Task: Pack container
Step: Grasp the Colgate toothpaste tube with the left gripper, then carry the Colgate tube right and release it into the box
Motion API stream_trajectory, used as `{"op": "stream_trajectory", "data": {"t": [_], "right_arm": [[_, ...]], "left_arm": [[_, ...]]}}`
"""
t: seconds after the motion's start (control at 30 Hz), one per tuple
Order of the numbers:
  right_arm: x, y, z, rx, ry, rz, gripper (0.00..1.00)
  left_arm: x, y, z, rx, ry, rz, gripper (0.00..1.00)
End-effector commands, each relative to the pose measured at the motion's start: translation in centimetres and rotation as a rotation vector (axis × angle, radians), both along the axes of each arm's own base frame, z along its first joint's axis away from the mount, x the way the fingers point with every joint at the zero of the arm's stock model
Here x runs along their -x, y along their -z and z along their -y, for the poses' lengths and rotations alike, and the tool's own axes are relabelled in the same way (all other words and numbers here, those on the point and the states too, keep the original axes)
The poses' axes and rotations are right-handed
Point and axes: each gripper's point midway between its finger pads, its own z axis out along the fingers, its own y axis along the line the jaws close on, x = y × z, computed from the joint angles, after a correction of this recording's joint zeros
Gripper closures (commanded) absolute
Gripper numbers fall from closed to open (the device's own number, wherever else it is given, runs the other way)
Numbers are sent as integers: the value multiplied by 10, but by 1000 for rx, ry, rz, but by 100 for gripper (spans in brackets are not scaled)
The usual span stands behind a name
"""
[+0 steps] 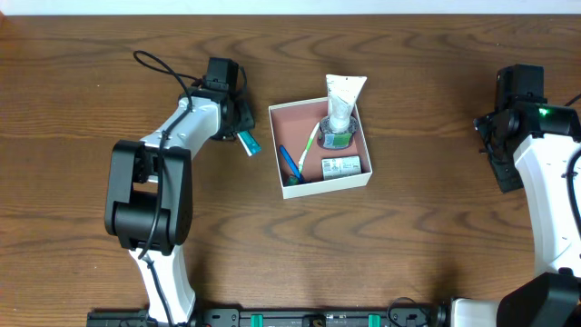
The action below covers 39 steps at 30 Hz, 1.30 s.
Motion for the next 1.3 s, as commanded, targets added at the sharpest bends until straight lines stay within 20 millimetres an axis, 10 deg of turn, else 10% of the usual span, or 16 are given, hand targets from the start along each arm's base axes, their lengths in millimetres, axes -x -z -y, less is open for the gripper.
{"op": "stream_trajectory", "data": {"t": [0.0,0.27,0.73,0.97,1.27], "right_arm": [[0,-1,4,15,1,-5,1],[0,-1,4,15,1,-5,1],[0,-1,4,15,1,-5,1],[0,-1,4,15,1,-5,1],[0,-1,4,15,1,-5,1]], "left_arm": [[3,8,-4,-26,-7,-22,52],[7,10,-17,-117,-4,-32,54],[25,8,-21,-141,26,-99,89],[35,-47,-16,-99,43,-57,89],[63,-146,37,255,111,50,89]]}}
